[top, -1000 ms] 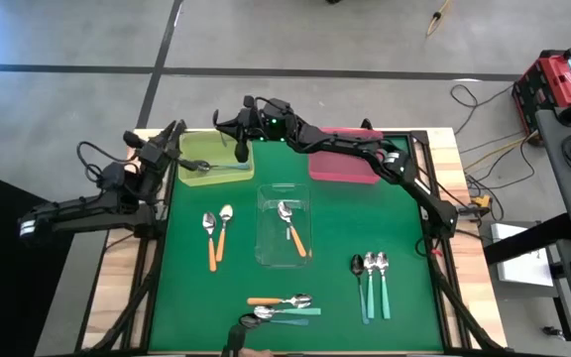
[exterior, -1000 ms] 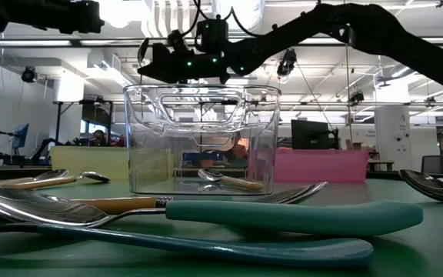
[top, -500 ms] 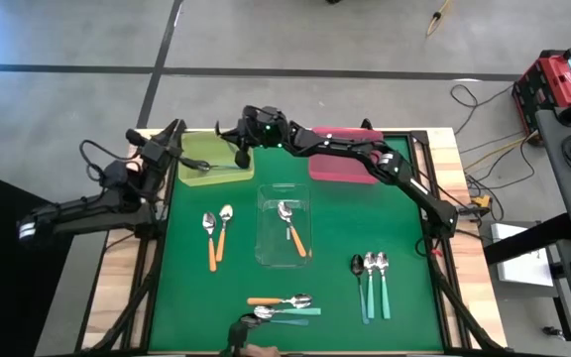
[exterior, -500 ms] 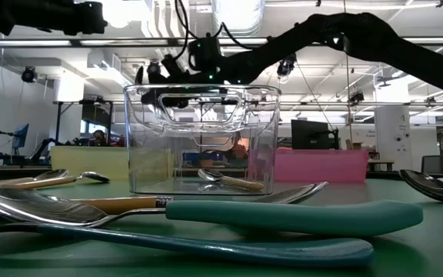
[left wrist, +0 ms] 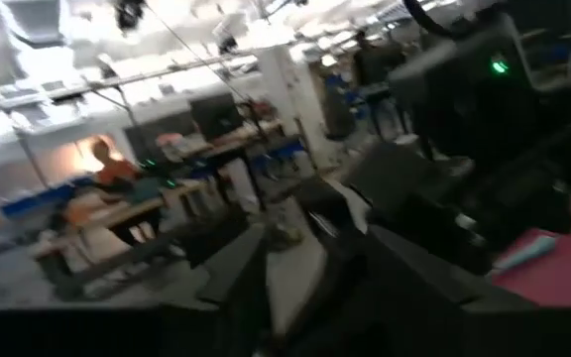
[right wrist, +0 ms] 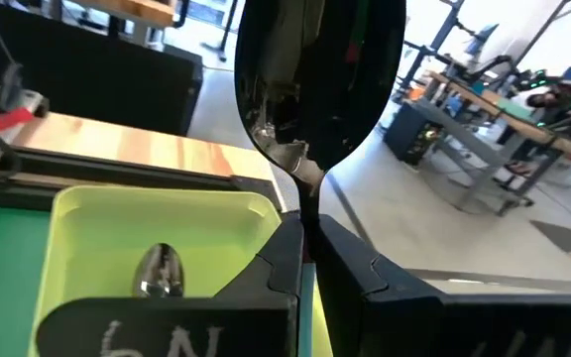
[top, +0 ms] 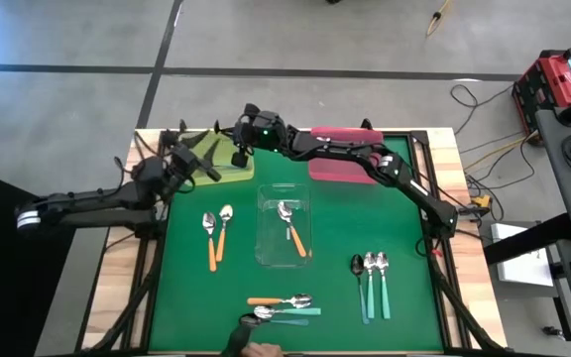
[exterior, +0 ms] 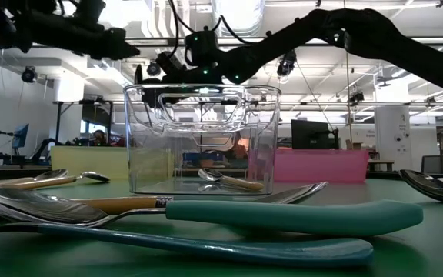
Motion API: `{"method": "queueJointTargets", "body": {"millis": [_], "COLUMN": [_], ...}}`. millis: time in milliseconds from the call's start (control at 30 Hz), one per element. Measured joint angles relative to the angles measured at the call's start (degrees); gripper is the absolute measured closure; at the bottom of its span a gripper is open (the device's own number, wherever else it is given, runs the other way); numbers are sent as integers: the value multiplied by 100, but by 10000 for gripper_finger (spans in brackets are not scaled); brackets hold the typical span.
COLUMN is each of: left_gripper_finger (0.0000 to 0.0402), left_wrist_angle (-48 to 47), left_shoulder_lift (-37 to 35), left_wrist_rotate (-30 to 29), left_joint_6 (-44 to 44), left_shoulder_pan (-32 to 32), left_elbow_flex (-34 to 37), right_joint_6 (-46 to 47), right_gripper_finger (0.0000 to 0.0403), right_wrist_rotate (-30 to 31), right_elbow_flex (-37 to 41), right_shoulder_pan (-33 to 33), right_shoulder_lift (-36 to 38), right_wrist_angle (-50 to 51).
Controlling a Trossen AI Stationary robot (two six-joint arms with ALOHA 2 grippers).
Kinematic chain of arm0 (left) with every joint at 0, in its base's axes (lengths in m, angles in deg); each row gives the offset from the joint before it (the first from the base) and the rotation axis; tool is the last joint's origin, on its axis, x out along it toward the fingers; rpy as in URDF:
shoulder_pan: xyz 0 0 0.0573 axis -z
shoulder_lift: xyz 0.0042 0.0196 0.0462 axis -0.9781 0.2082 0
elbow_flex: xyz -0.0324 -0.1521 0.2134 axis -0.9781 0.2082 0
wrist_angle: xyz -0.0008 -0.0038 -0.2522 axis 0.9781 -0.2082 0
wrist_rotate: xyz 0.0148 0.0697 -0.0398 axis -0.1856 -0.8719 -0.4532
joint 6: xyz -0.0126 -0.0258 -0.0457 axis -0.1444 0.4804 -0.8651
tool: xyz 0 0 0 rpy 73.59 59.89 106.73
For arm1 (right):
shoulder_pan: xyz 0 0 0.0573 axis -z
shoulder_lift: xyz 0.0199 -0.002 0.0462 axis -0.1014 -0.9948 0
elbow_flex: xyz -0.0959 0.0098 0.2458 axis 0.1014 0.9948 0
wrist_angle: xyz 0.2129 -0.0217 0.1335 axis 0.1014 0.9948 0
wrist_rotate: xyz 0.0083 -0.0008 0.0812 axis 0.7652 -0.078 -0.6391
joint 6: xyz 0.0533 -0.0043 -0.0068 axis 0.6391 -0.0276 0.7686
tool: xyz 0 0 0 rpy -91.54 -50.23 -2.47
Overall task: Sort silverware by color (type)
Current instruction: Put the middle right blue spoon into the yellow bin
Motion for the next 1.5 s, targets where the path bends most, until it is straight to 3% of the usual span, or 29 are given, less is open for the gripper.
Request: {"method": "queueJointTargets", "body": {"millis": [200,533,933,1367,1500], "left_gripper_finger": [192,207,270,389,395], "left_wrist_angle": [376,991,1675,1903,1900], "left_shoulder_lift": [380,977,1571,1647,1638], "left_wrist_rotate": [-739,-412,-454,-791,-899], "left_joint_6": [-110,-371,-267,-257,-351], "left_shoulder_pan": [-153,-572,-579,-584,-581], "left_elbow_flex": [2,4,7,9,9], "right_joint_6": [-109,-125,-144,-112,37], "right_gripper_finger": [394,394,394,394,392], "right_wrist_rotate": [4,6,92,110,108], "right_elbow_flex": [0,0,4,9,9], "right_shoulder_pan": [-43,-42,-52,-74,-77], "right_shoulder_lift": [20,20,20,20,20], "right_wrist_angle": [-32,-52,-51,-42,-39]}}
